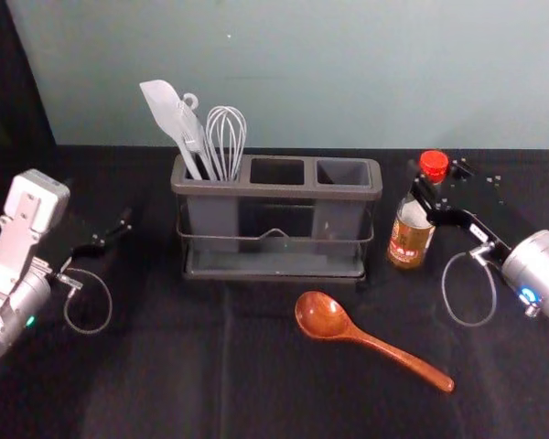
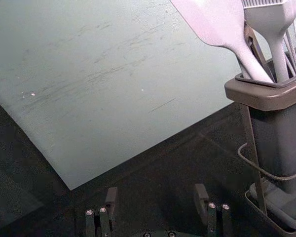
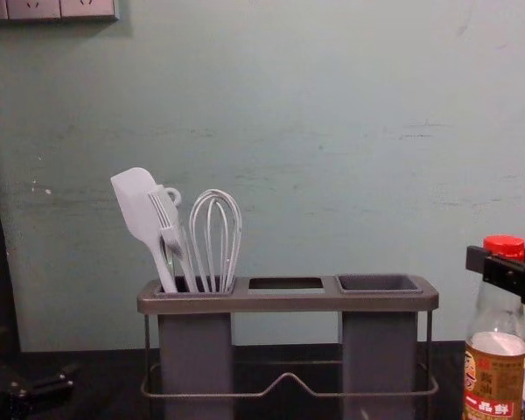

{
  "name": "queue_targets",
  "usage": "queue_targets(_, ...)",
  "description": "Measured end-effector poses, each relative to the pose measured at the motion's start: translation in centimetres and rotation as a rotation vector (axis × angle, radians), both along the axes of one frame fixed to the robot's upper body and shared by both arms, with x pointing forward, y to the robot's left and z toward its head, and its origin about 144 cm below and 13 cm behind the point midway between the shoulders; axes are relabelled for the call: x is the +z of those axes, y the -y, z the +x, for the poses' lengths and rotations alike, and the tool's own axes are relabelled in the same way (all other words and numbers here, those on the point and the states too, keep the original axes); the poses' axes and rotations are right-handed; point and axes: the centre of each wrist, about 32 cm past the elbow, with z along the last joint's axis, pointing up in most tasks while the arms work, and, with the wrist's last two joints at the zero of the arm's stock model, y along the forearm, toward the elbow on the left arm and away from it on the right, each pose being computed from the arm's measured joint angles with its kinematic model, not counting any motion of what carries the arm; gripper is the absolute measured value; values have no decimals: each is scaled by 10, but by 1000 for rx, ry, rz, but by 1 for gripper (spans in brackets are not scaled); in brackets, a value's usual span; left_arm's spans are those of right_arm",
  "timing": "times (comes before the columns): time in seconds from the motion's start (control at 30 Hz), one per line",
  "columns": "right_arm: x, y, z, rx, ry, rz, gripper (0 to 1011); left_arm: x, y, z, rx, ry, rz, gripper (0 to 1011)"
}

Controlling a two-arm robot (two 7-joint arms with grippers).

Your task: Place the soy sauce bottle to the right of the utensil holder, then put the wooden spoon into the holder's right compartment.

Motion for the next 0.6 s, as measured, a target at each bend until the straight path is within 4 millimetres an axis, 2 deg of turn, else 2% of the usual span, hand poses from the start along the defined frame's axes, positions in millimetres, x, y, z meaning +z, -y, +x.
queue_targets(0.6, -15, -4, 9, 7, 12, 21, 382, 0, 0, 0, 0, 0, 0, 1000)
